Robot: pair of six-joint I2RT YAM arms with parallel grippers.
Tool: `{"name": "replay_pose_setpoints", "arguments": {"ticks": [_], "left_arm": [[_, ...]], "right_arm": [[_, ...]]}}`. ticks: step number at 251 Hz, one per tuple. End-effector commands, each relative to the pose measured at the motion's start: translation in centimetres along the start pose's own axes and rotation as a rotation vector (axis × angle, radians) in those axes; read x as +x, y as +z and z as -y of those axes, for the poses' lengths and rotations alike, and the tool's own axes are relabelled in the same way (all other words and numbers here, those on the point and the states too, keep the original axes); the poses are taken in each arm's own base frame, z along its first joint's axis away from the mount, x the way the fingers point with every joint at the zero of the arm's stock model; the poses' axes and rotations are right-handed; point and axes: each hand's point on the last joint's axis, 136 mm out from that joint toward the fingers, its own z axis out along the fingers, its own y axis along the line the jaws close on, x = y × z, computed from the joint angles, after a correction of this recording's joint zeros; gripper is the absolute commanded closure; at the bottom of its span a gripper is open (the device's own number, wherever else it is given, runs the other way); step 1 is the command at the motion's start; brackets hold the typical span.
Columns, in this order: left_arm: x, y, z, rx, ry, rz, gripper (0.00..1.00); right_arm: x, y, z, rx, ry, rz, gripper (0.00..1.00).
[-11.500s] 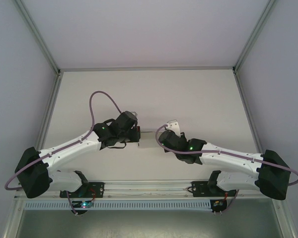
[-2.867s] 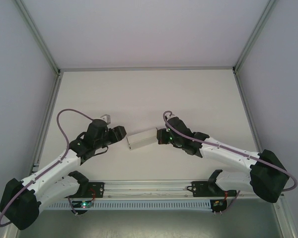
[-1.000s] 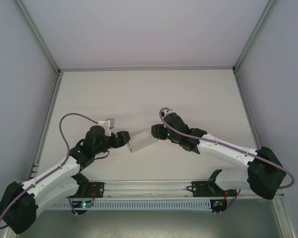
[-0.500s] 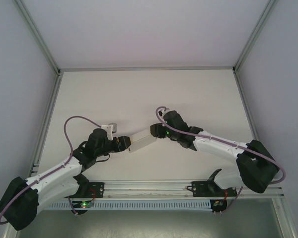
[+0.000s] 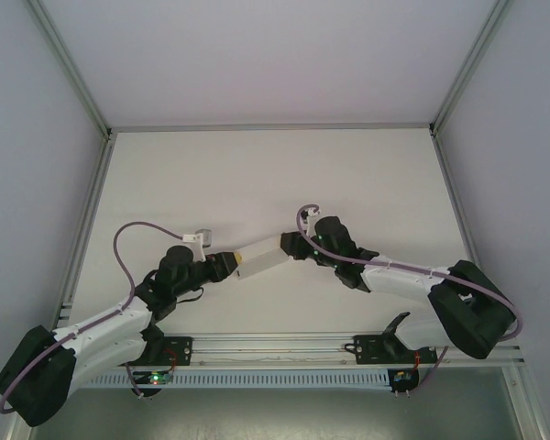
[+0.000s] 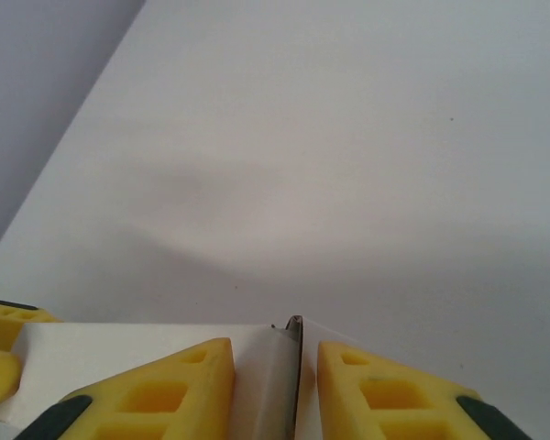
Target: Assemble paper box
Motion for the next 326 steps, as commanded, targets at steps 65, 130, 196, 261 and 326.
{"name": "replay_pose_setpoints", "arguments": {"ticks": [65, 130, 196, 261, 326], "left_arm": [[4.1, -0.4, -5.3, -0.185, 0.022, -0.114, 1.0], [4.6, 0.3, -6.3, -0.229, 0.024, -0.143, 1.0], [4.5, 0.9, -6.5, -0.264, 0.113, -0.166, 1.0], [3.1, 0.5, -5.0, -0.259, 0.159, -0.141, 1.0], [0.9, 1.0, -2.6, -0.249, 0.145, -0.124, 0.69]], "right_arm": [[10.9, -0.7, 6.0, 0.092, -0.016, -0.274, 0.9], [13.2, 0.0, 6.4, 0.05, -0.12, -0.282, 1.0], [13.7, 0.2, 6.6, 0.03, -0.158, -0.274, 1.0], [12.1, -0.3, 7.1, 0.161, -0.002, -0.307, 1.0], [8.4, 1.4, 3.7, 0.196, -0.005, -0.311, 0.92]]}}
